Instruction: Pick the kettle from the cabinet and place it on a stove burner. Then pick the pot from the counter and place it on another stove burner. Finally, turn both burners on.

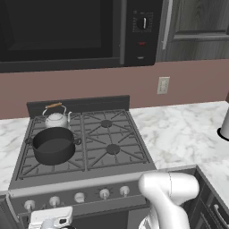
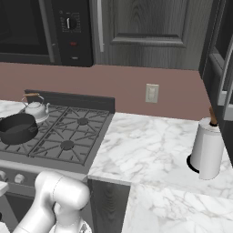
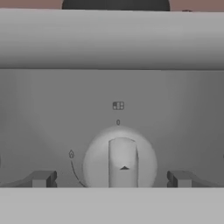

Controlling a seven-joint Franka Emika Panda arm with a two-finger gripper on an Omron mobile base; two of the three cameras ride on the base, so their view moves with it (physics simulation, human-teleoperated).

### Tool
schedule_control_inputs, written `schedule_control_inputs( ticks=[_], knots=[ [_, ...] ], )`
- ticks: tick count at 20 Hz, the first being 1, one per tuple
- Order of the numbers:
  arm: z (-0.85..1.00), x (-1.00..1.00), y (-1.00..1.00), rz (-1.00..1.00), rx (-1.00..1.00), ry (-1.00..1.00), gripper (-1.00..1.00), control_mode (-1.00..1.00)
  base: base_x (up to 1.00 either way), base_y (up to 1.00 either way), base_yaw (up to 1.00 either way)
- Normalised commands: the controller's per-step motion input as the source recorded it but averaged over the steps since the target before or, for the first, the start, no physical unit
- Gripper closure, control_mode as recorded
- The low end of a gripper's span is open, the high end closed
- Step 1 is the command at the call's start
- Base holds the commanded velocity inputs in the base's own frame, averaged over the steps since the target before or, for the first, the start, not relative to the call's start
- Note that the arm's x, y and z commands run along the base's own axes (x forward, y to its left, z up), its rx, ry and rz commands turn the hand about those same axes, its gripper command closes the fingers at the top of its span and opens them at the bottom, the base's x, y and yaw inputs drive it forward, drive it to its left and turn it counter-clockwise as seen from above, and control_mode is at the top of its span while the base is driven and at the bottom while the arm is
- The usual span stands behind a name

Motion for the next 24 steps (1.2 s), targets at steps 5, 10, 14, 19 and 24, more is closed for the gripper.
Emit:
schedule_control_inputs(
  ticks=[5, 10, 14, 19, 24],
  knots=[
    [0.11, 0.0, 0.0, 0.01, -0.01, 0.0, -1.0, -1.0, 0.0, 0.0, 0.0],
    [0.15, 0.0, 0.0, 0.0, -0.01, 0.0, -1.0, -1.0, 0.0, 0.0, 0.0],
    [0.03, 0.13, 0.0, 0.01, 0.0, 0.0, 1.0, -1.0, 0.0, 0.0, 0.0],
    [-0.01, 0.21, 0.01, 0.02, 0.0, 0.0, 1.0, -1.0, 0.0, 0.0, 0.0],
    [-0.06, 0.17, 0.0, 0.03, 0.0, 0.0, 1.0, -1.0, 0.0, 0.0, 0.0]
  ],
)
